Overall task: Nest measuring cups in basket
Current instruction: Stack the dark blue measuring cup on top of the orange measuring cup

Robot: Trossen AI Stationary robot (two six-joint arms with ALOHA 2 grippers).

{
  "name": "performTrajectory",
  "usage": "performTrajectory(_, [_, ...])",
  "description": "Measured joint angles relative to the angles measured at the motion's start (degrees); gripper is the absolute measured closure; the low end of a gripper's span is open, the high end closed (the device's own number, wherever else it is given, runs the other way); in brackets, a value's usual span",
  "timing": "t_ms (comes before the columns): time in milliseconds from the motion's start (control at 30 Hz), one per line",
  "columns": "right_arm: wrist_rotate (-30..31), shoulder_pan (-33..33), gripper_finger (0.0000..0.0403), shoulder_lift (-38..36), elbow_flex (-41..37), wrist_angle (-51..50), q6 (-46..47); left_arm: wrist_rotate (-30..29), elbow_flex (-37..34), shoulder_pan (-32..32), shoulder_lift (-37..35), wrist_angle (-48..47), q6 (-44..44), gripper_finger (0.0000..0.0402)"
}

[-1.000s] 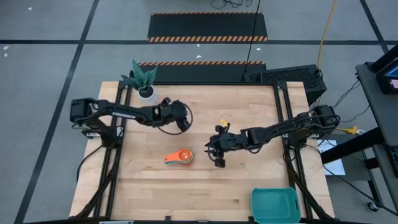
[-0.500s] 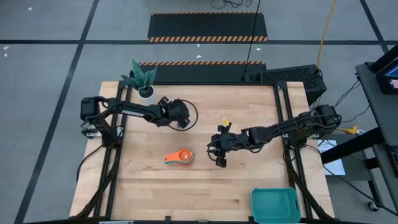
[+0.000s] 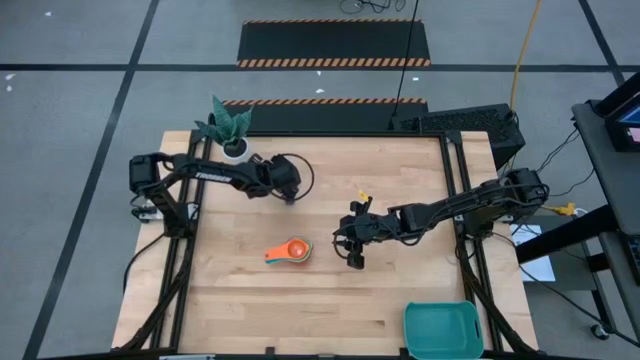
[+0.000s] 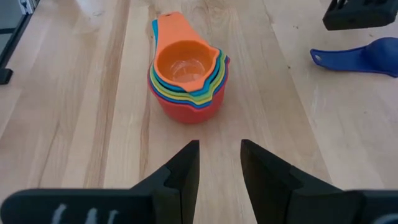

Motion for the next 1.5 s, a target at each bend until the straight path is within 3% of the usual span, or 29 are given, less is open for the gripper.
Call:
performTrajectory(333, [0.00, 0.00, 0.0291, 0.00, 0.00, -0.10, 0.00, 0.95, -0.11, 2.06, 3.73, 3.76, 3.15, 0.0199])
performTrajectory(667, [-0.02, 0.60, 0.0291, 0.00, 0.00, -0.55, 0.02, 8.61, 0.00, 2.06, 7.56, 13.12, 6.55, 0.0199])
performTrajectory(967, [0.00, 0.87, 0.0291, 0.00, 0.00, -1.14, -0.15, 25.35, 0.00, 0.23, 6.97, 16.77, 10.94, 0.0199])
performTrajectory(1267, [-0.02, 0.87, 0.0291, 0.00, 0.00, -2.00, -0.16, 29.45, -0.10, -0.83, 5.07, 15.55, 16.04, 0.0199])
performTrajectory(1500, [-0.02, 0.87, 0.0291, 0.00, 0.00, -1.96, -0.15, 27.98, 0.08, -2.58, 4.11, 22.56, 15.56, 0.0199])
